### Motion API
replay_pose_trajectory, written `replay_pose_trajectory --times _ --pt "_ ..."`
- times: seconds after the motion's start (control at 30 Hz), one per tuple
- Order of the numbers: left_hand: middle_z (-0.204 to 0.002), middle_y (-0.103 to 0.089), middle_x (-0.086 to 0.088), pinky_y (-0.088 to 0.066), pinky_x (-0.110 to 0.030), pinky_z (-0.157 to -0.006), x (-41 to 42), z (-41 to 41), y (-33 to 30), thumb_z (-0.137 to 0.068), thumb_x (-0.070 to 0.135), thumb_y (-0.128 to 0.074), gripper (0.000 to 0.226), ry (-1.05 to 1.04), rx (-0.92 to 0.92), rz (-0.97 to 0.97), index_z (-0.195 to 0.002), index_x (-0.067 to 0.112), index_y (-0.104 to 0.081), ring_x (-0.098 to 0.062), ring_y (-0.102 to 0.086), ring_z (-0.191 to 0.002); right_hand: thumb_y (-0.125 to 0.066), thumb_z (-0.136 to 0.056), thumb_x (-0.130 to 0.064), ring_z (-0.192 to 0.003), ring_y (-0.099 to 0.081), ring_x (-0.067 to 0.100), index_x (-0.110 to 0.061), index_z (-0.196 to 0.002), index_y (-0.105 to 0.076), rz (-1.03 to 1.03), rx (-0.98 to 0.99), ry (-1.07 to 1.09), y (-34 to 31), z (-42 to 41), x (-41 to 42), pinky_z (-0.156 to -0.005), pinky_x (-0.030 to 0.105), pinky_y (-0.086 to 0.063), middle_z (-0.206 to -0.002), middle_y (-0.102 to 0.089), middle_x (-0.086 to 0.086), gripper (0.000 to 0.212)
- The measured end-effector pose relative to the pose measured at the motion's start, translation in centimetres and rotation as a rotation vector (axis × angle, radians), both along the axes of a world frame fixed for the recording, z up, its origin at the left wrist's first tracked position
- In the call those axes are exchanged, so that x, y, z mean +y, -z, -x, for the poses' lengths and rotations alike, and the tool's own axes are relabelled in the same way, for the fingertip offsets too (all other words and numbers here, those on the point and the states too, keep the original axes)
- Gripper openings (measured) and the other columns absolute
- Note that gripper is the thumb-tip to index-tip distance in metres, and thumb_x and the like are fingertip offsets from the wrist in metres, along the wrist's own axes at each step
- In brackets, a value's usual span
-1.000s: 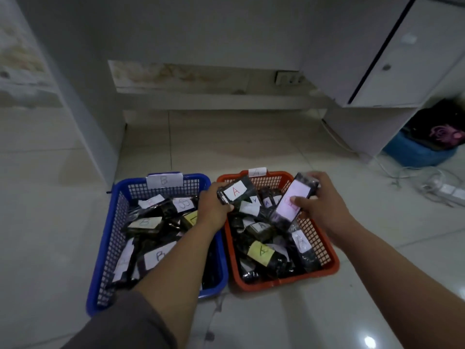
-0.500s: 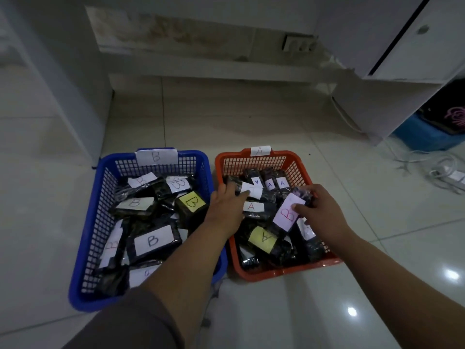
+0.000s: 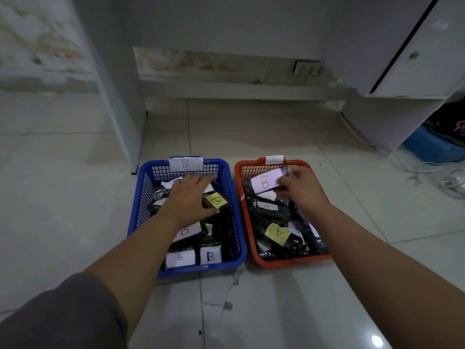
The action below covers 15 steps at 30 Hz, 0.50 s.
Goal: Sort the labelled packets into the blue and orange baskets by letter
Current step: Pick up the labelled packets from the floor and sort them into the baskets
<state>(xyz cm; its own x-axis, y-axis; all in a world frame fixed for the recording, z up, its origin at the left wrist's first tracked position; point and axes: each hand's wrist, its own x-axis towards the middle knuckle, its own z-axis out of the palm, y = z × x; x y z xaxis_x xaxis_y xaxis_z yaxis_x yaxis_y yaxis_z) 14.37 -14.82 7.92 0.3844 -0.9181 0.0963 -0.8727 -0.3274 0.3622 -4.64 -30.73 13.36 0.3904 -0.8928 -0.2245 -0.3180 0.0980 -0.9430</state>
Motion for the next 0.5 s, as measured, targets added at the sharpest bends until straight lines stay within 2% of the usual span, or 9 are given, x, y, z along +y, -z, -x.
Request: replay_pose_trajectory --times 0.1,0.23,0.33,0.4,0.5 --pt "-0.138 -0.046 0.001 -0.024 -0.041 -0.109 1.9 -0.9 -1.4 -0.073 0.056 -0.069 0.081 -0.05 -0.024 0.072 -0.14 0.027 -0.035 -0.02 -0.038 -0.128 -0.058 -0.086 0.006 -0.086 -0.067 0.027 0.001 -0.104 -0.05 -0.078 -0.079 -0.041 -0.2 -2.2 1.4 -0.059 0.023 -0.057 -0.106 -0.061 0.017 0.021" --pt "-0.133 -0.051 0.002 -0.032 -0.041 -0.108 3.7 -1.7 -1.9 -0.069 0.058 -0.072 0.081 -0.048 0.027 0.153 -0.136 0.026 -0.041 -0.019 -0.044 -0.124 -0.059 -0.085 0.009 -0.091 -0.067 0.028 0.001 -0.098 -0.054 -0.179 -0.13 -0.138 -0.1 -4.4 3.5 -0.071 0.033 -0.06 -0.111 -0.062 0.021 0.016" --pt "-0.133 -0.051 0.004 -0.036 -0.039 -0.106 4.6 -2.2 -2.0 -0.069 0.056 -0.073 0.08 -0.031 0.051 0.183 -0.135 0.025 -0.041 -0.016 -0.045 -0.123 -0.058 -0.086 0.007 -0.087 -0.069 0.026 0.0 -0.093 -0.057 -0.242 -0.131 -0.225 -0.2 -5.4 4.8 -0.069 0.028 -0.06 -0.104 -0.066 0.02 0.01" --pt "-0.135 -0.05 0.004 -0.037 -0.037 -0.106 5.1 -2.5 -1.9 -0.069 0.054 -0.075 0.08 -0.02 0.077 0.193 -0.136 0.024 -0.041 -0.016 -0.045 -0.124 -0.06 -0.086 0.005 -0.085 -0.07 0.027 0.004 -0.102 -0.056 -0.292 -0.119 -0.263 -0.1 -6.1 5.5 -0.066 0.026 -0.059 -0.103 -0.067 0.02 0.017" --pt "-0.136 -0.048 0.004 -0.036 -0.032 -0.107 5.8 -3.1 -1.6 -0.07 0.048 -0.077 0.081 -0.011 0.12 0.228 -0.137 0.022 -0.04 -0.014 -0.044 -0.125 -0.063 -0.084 0.002 -0.087 -0.071 0.03 0.004 -0.112 -0.055 -0.306 -0.041 -0.299 0.4 -7.7 6.6 -0.07 0.029 -0.06 -0.102 -0.069 0.021 0.029"
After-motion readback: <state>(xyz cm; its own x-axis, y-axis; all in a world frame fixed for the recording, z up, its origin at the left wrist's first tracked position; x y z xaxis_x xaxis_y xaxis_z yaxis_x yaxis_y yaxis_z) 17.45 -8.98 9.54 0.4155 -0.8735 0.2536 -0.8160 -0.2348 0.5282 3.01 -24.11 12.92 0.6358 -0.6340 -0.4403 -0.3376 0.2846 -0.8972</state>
